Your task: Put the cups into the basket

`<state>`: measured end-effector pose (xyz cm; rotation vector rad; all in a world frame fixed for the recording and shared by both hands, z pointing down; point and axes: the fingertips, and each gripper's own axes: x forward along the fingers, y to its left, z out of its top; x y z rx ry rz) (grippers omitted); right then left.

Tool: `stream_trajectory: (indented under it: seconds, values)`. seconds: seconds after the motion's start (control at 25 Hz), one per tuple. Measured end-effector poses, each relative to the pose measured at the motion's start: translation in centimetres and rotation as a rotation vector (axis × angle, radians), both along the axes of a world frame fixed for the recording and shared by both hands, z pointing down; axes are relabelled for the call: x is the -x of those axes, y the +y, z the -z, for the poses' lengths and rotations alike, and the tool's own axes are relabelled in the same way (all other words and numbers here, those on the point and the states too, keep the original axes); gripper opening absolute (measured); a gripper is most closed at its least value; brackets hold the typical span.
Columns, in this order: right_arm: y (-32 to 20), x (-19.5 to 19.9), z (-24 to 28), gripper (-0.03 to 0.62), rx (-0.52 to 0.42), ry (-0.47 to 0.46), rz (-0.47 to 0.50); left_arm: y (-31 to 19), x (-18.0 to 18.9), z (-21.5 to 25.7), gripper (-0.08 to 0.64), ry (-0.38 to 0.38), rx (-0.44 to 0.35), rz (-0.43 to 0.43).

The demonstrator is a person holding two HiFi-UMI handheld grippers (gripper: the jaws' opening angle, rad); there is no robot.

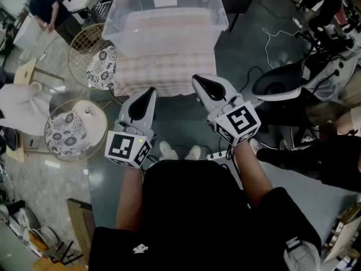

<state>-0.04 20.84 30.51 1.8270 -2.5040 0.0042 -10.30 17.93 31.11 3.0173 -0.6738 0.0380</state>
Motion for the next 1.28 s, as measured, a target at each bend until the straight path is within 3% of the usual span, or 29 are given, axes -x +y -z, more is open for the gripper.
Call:
stream_trajectory:
  seconds: [0.44,0.96,1.28]
  values:
    - [1.3,-1.0,-0.2,0.002,-0.002,0.033,-0.003,1.1,-1.2,0.2,0.003,0.008,-0.004,0.011]
    - [2.3,-3.0,-1.5,0.002,0.014,0.007,0.006,2.2,-2.9,-0.4,0.003,-0.006,0.003,0.019]
    - [1.6,-3.5,-1.1,0.002,0.006,-0.003,-0.004,1.7,-3.0,0.9,0.003,0.057,-0.012,0.007]
